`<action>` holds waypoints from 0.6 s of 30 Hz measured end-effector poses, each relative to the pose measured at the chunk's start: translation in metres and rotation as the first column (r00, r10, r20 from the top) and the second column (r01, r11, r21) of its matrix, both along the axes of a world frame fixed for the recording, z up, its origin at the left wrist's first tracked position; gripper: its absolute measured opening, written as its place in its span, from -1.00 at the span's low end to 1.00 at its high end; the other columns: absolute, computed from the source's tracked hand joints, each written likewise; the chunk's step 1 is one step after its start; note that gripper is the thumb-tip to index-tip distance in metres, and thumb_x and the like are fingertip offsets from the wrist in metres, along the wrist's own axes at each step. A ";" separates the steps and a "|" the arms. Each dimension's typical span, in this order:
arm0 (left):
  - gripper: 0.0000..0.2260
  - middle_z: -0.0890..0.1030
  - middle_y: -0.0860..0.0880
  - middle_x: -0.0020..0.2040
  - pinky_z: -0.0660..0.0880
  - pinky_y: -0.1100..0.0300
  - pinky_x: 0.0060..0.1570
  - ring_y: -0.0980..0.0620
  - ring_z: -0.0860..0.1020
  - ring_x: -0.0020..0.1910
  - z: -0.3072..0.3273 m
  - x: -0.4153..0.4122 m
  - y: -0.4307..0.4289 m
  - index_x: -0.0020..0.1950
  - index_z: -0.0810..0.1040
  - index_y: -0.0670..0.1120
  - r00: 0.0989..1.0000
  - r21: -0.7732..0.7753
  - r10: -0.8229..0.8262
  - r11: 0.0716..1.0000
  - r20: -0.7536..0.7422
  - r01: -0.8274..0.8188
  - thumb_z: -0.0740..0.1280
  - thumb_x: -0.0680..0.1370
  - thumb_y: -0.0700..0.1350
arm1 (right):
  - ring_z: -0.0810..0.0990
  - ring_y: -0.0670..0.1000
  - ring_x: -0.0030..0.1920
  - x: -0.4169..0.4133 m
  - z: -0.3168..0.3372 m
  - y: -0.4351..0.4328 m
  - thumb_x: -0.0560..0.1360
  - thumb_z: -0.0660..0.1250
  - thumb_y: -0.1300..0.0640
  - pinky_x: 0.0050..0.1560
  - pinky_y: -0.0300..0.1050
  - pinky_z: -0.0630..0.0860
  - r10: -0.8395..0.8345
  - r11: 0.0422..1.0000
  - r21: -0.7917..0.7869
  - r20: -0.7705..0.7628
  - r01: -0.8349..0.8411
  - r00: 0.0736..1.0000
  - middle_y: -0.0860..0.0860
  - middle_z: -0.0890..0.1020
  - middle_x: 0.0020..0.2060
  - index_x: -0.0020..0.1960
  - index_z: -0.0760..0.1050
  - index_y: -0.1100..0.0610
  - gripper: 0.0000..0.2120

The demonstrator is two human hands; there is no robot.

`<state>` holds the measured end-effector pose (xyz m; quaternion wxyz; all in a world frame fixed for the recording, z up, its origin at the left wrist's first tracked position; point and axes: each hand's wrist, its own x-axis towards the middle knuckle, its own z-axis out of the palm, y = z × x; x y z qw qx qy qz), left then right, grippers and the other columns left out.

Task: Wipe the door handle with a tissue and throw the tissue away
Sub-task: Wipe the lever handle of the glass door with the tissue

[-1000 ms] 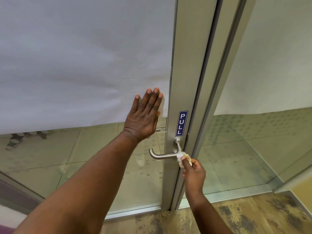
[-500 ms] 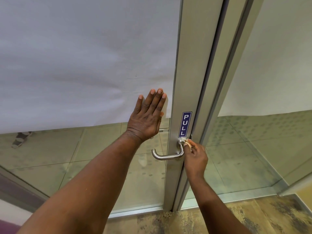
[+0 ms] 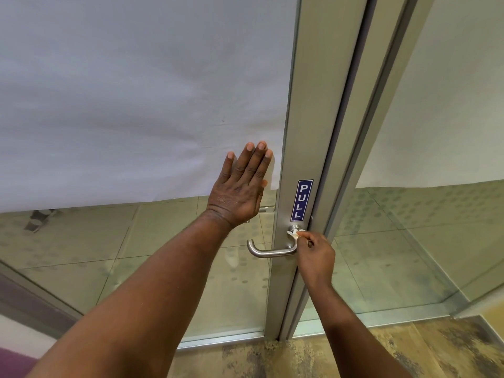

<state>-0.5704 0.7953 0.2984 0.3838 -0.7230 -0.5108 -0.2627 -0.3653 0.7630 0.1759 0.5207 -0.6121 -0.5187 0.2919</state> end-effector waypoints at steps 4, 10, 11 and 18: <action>-0.38 -0.38 -0.05 0.63 -0.32 -0.06 0.58 -0.05 -0.33 0.62 0.001 0.001 -0.002 0.65 -0.19 -0.12 1.000 -0.006 0.003 1.000 -0.003 -0.003 0.05 0.68 -0.02 | 0.61 -0.17 -0.22 0.004 -0.003 0.003 0.52 0.36 0.19 -0.32 -0.45 0.39 -0.032 0.996 -0.089 -0.063 0.027 0.997 -0.13 0.68 -0.19 -0.11 0.66 -0.05 -0.83; -0.37 -0.37 -0.06 0.63 -0.33 -0.06 0.57 -0.05 -0.32 0.62 0.001 0.001 -0.001 0.64 -0.15 -0.13 1.000 0.002 0.004 1.000 0.003 -0.004 0.10 0.68 -0.02 | 0.51 0.12 -0.29 0.007 -0.017 0.011 0.48 0.22 0.31 -0.22 0.03 0.51 -0.230 0.906 -0.417 -0.637 -0.078 0.736 0.19 0.55 -0.29 -0.18 0.56 0.26 -0.85; -0.37 -0.37 -0.06 0.63 -0.33 -0.06 0.57 -0.05 -0.32 0.62 0.001 0.001 -0.001 0.64 -0.14 -0.13 1.000 0.000 0.003 1.000 0.004 -0.003 0.10 0.68 -0.02 | 0.56 0.12 -0.27 0.006 -0.017 0.011 0.51 0.21 0.32 -0.20 0.03 0.54 -0.241 0.895 -0.422 -0.728 -0.143 0.642 0.20 0.59 -0.25 -0.10 0.56 0.27 -0.85; -0.36 -0.36 -0.06 0.63 -0.32 -0.07 0.57 -0.06 -0.32 0.62 0.000 0.000 0.001 0.65 -0.19 -0.12 1.000 -0.005 0.004 1.000 -0.001 -0.004 0.07 0.68 -0.01 | 0.74 0.18 -0.08 0.000 -0.018 0.008 0.55 0.14 0.33 -0.06 0.06 0.59 -0.270 0.878 -0.350 -0.925 -0.326 0.267 0.23 0.74 -0.13 0.09 0.54 0.29 -0.77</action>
